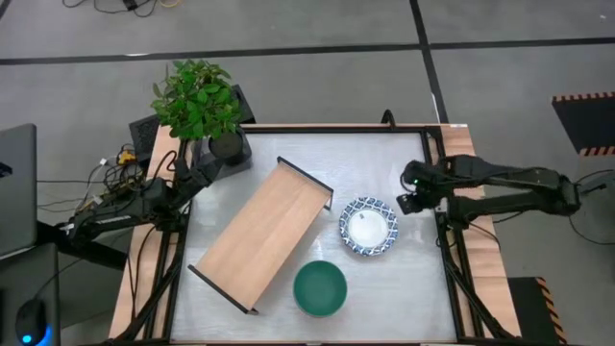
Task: Place and stack bowls onto a shelf
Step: Put the white patterned bowl on the shelf
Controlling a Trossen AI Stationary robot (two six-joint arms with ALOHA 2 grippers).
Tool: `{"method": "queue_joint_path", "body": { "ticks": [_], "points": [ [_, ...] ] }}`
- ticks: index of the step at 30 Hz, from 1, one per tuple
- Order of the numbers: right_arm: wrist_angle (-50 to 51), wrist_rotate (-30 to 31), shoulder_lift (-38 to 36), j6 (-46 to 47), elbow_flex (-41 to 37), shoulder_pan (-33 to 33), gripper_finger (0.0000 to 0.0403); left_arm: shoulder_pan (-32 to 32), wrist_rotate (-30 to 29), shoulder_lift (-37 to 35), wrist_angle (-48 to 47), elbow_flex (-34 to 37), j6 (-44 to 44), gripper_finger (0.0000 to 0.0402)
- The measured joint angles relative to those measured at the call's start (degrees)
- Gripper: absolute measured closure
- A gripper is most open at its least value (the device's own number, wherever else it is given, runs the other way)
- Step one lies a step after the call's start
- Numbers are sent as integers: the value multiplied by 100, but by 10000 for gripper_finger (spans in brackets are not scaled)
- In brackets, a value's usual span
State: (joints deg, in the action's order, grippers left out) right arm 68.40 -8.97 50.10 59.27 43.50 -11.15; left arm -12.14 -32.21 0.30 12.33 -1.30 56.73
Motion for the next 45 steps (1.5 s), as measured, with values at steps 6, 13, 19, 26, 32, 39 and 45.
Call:
{"method": "queue_joint_path", "body": {
  "ticks": [6,13,19,26,32,39,45],
  "points": [
    [-557,351,9,1569,5,1259,248,0,-6,0,-1,-4,2,159],
    [-546,1321,162,3195,5,2491,248,0,-15,0,-74,-7,37,159],
    [-544,1622,606,3775,5,2966,248,-2,-20,-2,-220,-9,262,159],
    [-991,1633,1217,3822,5,3068,248,0,-17,-2,-272,-9,310,159],
    [-1093,1636,1607,3820,5,3068,248,-2,-17,-2,-268,-9,310,159],
    [-1239,1639,1708,3786,5,3039,257,-2,-17,-2,-268,-9,310,159],
    [-1237,1641,1708,3709,5,2932,291,-1,-25,-2,-313,-9,308,159]
  ]
}}
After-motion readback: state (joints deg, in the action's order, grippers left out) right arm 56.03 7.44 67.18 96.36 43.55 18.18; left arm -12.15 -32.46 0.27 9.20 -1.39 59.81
